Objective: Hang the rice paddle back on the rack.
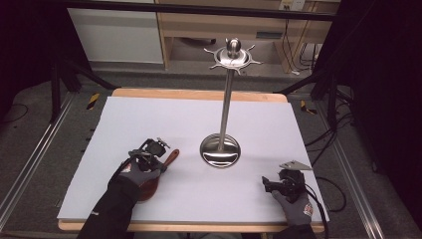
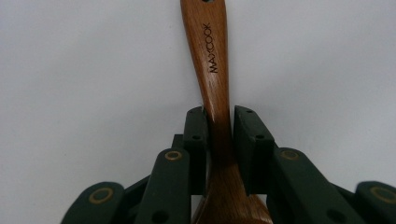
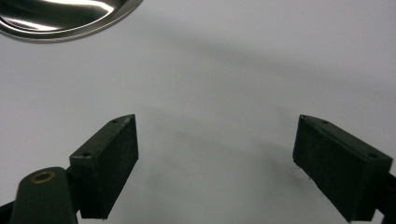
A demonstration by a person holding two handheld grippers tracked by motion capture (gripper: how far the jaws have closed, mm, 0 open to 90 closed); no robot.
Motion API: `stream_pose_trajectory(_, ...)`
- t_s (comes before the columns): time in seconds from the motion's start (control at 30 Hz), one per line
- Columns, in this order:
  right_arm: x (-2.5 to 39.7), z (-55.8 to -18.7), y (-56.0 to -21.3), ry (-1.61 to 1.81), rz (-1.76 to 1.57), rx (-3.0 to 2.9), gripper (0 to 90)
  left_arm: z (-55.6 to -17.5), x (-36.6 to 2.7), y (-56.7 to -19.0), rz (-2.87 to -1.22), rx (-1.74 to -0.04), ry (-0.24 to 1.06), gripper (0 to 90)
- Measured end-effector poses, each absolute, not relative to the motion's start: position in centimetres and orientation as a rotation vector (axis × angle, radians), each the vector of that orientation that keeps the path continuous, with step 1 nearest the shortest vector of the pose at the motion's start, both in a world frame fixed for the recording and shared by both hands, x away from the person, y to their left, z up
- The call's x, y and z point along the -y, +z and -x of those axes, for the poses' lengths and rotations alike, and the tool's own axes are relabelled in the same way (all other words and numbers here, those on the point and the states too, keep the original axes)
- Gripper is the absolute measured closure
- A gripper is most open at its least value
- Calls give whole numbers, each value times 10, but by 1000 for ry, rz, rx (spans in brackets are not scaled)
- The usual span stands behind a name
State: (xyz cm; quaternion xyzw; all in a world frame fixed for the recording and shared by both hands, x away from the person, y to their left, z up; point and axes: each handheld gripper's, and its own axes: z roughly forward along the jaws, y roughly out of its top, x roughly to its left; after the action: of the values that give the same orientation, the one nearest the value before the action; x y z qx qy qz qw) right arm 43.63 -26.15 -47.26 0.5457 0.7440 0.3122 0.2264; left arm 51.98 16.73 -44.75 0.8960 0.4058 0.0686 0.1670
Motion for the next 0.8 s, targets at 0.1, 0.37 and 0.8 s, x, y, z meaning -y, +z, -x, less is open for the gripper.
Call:
stream_pose_trajectory(0.1, 261, -436, -472, 860, -1505, -2051, 144, -519, -169, -447, -2551, -1144, 189, 779)
stream_pose_trajectory(0.37, 262, -436, -472, 857, -1499, -2056, 144, -509, -168, -446, -2617, -1076, 189, 778)
stream_pose_trajectory(0.8, 263, -436, -472, 853, -1497, -2052, 144, -509, -166, -436, -2646, -992, 267, 711)
